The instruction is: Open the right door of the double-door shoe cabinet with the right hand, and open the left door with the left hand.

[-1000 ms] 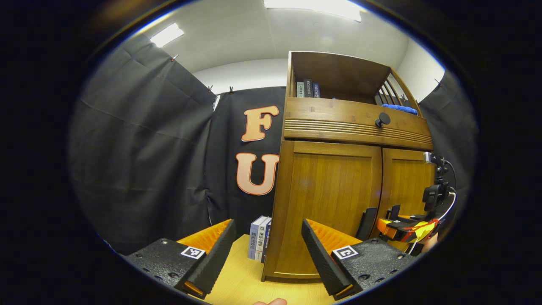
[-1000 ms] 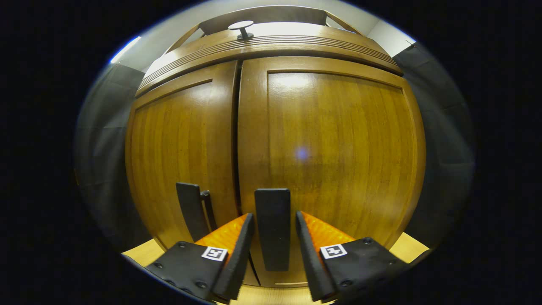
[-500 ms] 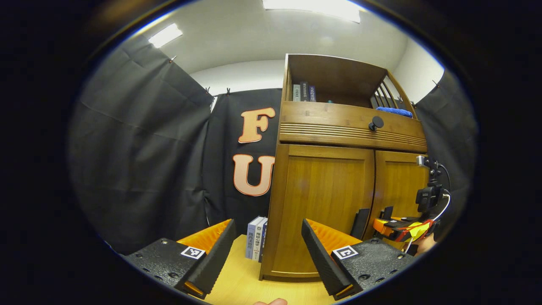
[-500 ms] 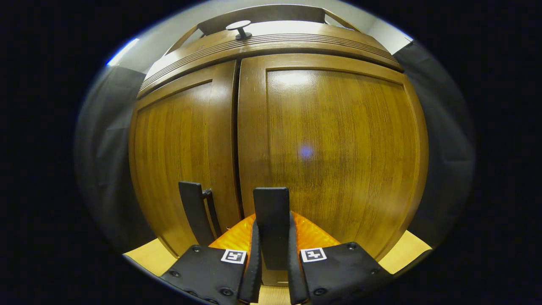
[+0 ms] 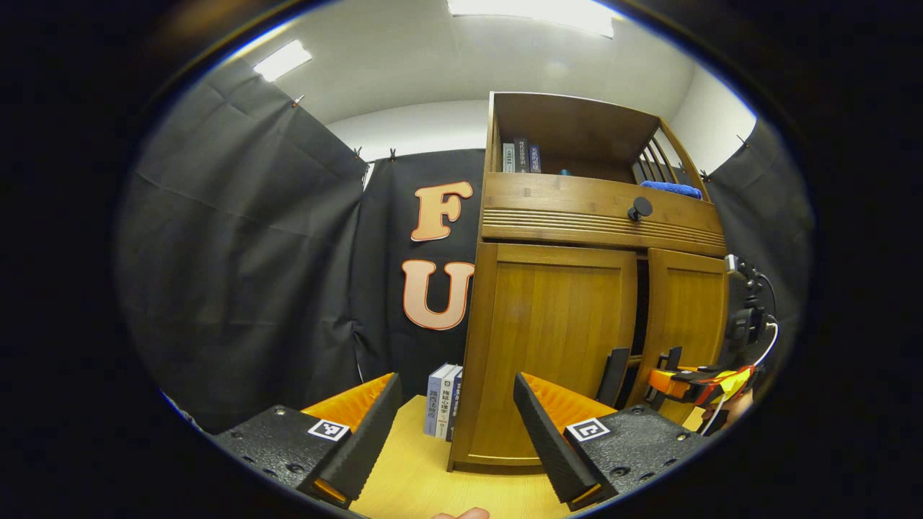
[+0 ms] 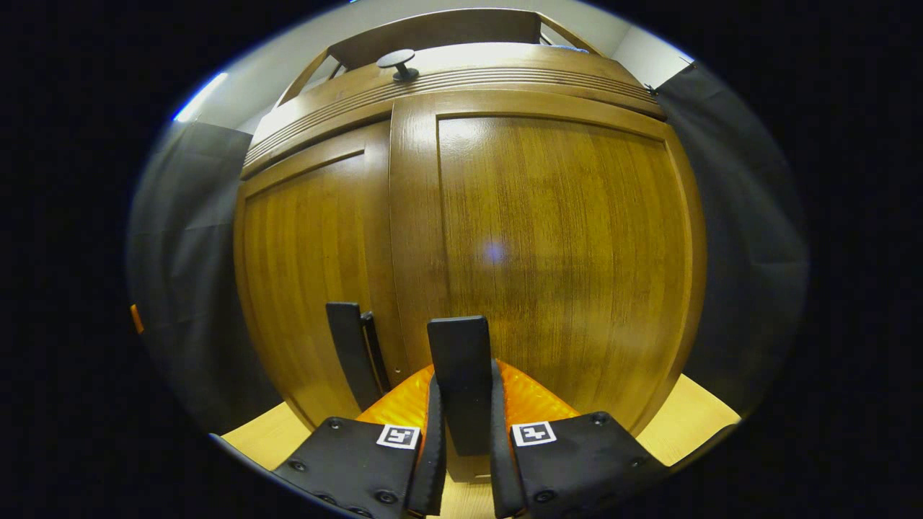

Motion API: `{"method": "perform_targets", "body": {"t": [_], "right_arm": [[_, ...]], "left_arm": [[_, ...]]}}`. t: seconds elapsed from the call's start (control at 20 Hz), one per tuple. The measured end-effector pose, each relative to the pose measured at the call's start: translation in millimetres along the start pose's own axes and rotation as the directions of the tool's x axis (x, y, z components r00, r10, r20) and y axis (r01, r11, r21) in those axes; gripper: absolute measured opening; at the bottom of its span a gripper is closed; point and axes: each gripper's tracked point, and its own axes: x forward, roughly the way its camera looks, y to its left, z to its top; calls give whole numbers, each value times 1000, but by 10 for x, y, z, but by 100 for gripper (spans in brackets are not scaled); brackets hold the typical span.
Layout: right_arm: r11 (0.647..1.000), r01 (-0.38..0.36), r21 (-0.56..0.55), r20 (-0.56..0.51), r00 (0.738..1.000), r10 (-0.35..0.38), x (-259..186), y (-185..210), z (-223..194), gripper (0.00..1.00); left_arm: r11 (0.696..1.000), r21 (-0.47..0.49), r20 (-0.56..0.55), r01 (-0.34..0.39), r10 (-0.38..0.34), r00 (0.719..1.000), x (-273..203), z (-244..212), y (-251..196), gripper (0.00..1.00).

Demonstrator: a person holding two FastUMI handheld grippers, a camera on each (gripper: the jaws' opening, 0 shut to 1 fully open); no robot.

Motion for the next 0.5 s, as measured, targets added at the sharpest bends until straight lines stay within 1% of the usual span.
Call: {"method": "perform_targets", "body": {"t": [0.1,0.15,0.3,0.35,0.4,0.5], "right_arm": [[1000,-10,1,-3,1000,10,-130,-35,6,33],[1000,-10,-1,-4,1000,10,-202,-52,1,38],[1000,-3,-6,-4,1000,3,-456,-132,-11,38],[1000,-5,-5,-4,1000,5,-538,-157,-13,33],[1000,-6,-1,-4,1000,6,-617,-193,-8,33],[1000,-8,3,-6,1000,8,-786,-269,-14,33]], "left_arm": [[1000,-3,-1,9,-9,1000,3,-3,-55,95],[1000,-6,0,16,-16,1000,2,1,-89,95],[999,-8,2,41,-41,999,-2,-2,-207,95],[999,-9,3,51,-51,999,-1,-6,-264,95],[998,-10,3,60,-60,998,6,3,-318,91],[997,-16,4,79,-79,997,16,-8,-433,91]]}}
